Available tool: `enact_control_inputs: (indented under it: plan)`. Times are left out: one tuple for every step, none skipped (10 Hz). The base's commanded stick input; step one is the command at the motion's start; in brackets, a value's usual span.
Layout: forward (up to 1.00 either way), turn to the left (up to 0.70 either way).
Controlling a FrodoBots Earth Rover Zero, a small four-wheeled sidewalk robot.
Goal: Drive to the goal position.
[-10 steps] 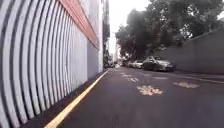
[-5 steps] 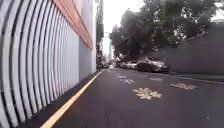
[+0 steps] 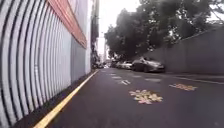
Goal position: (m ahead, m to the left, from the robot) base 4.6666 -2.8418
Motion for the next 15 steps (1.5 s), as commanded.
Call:
enact_control_inputs:
  plan:
    - [0.44,0.0]
    - [0.44,0.0]
    - [0.43,0.0]
    - [0.44,0.0]
    - [0.45,0.0]
    - [0.44,0.0]
    - [0.44,0.0]
    - [0.44,0.0]
    - [0.45,0.0]
    - [0.44,0.0]
    - [0.45,0.0]
    - [0.45,0.0]
    - [0.45,0.0]
    - [0.45,0.0]
    - [0.45,0.0]
